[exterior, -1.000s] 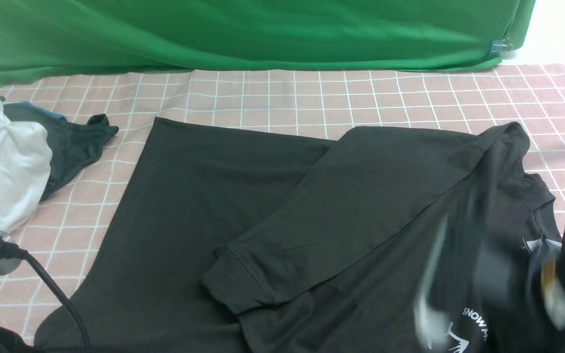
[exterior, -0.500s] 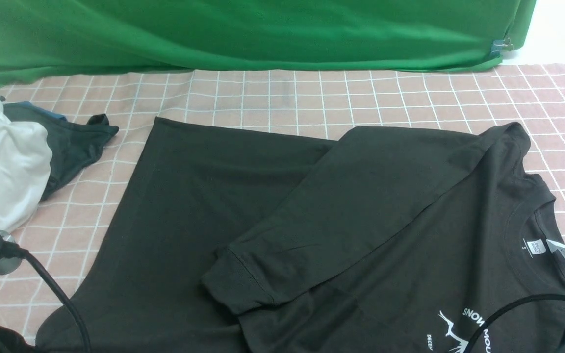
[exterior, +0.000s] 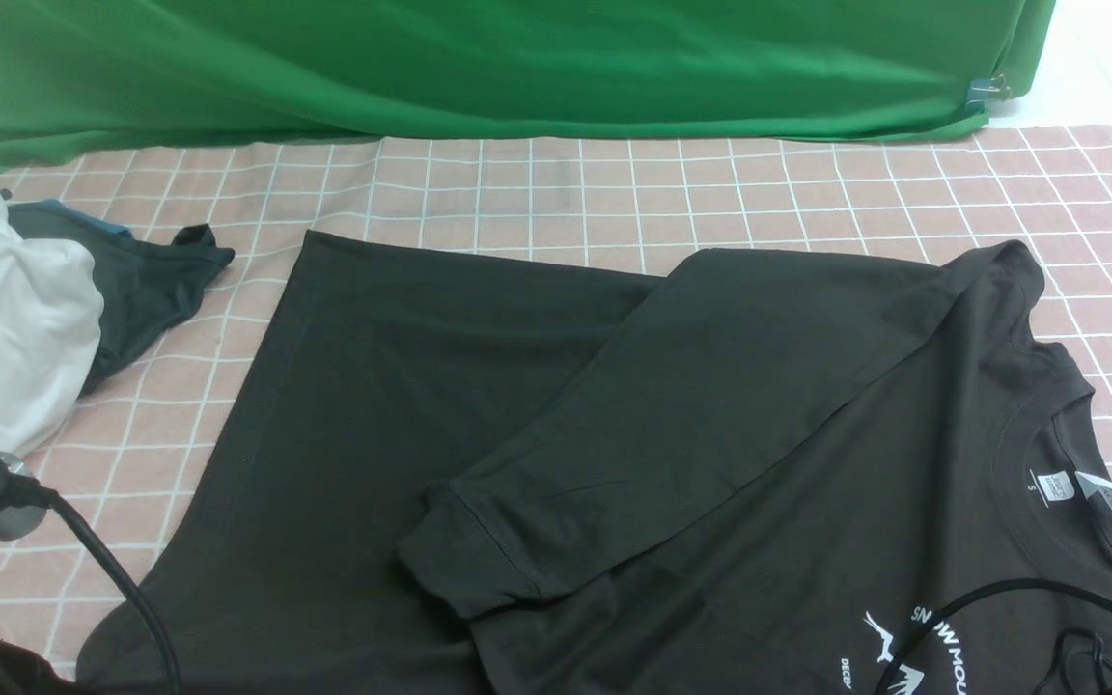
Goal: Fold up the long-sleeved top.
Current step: Use both arms simultaneously to clamp the lower edge of the clothing fabric
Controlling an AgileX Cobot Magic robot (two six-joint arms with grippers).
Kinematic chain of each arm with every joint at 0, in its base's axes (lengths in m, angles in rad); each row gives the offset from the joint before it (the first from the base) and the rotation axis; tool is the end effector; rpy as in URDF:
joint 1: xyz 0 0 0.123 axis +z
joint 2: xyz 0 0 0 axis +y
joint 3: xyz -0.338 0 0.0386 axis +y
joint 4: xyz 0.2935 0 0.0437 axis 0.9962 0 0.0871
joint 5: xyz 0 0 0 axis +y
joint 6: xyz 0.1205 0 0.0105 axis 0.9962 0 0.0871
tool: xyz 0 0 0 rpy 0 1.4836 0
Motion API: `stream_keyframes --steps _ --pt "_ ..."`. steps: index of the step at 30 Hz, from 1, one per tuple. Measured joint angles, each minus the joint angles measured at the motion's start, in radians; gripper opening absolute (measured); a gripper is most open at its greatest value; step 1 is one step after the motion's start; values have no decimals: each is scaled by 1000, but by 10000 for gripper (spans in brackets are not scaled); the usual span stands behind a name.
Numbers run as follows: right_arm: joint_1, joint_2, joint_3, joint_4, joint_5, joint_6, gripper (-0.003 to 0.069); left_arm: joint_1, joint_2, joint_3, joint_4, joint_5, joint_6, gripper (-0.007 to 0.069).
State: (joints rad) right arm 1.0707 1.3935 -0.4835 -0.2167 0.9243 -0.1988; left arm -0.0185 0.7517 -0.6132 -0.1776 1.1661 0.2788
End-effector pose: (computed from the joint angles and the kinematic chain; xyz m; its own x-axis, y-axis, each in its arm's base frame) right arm 0.1014 0.1422 0.1401 -0.1623 -0.9641 0.2102 -0.9840 0.1424 -0.1068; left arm 0.1177 -0.0218 0.2730 -0.9002 0.2207 -0.3753 0.2672 0.9606 -0.0761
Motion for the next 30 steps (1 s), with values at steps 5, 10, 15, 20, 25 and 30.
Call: stream_keyframes --steps 5,10,15,20,25,30 --pt "0 0 2 -15 -10 1 400 0 0 0 -3 1 0 50" --pt "0 -1 12 -19 -16 1 374 0 0 0 -3 6 0 50" --pt "0 -6 18 -9 -14 1 241 0 0 0 -3 8 0 50" --pt "0 -5 11 -32 11 18 93 0 0 0 -3 8 0 50" --pt "0 -2 -39 -28 127 78 55 0 0 0 -5 8 0 50" --pt "0 -11 -94 30 231 127 55 0 0 -1 -4 38 0 50"
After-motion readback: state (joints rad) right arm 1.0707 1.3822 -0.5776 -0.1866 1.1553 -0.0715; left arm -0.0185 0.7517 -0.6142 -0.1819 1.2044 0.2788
